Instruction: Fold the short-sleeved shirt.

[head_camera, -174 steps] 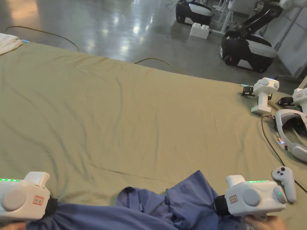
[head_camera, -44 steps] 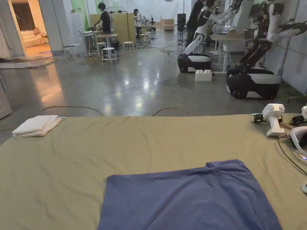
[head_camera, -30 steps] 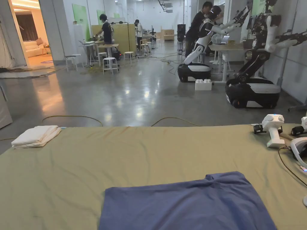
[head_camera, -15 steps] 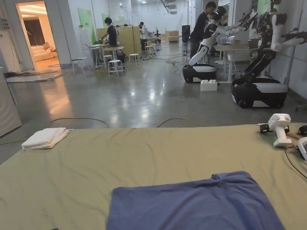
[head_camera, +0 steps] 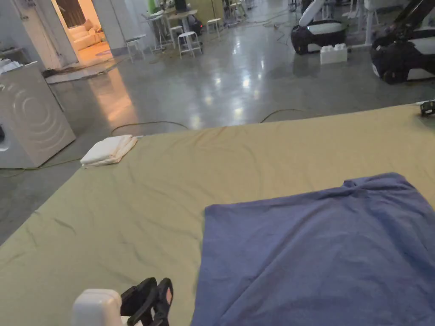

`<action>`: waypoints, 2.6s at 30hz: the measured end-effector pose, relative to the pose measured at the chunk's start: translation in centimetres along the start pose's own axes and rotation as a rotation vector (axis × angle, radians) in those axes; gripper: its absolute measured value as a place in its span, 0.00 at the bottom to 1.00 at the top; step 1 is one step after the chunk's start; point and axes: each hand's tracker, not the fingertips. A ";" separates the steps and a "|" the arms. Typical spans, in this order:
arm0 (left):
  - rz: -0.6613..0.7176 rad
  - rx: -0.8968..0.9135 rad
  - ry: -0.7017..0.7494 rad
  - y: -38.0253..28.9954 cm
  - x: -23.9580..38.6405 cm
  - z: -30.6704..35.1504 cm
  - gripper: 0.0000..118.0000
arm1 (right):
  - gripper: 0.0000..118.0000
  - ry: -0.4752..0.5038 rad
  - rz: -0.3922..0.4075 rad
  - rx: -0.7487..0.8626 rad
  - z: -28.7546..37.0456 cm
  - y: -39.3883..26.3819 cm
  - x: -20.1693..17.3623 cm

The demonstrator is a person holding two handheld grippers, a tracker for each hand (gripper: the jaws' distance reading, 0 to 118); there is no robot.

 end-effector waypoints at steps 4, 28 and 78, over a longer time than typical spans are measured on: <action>0.061 -0.309 -0.012 -4.8 -2.9 -7.0 0.80 | 0.00 -0.002 -0.012 -0.063 -0.2 -1.6 0.5; -0.078 -0.679 0.066 -9.8 -2.2 -20.4 0.09 | 0.80 -0.125 -0.206 -0.524 -6.7 -9.8 9.2; 0.129 -0.516 0.095 0.5 -5.7 -31.8 0.28 | 0.47 -0.213 -0.033 -0.788 -39.5 -9.3 12.6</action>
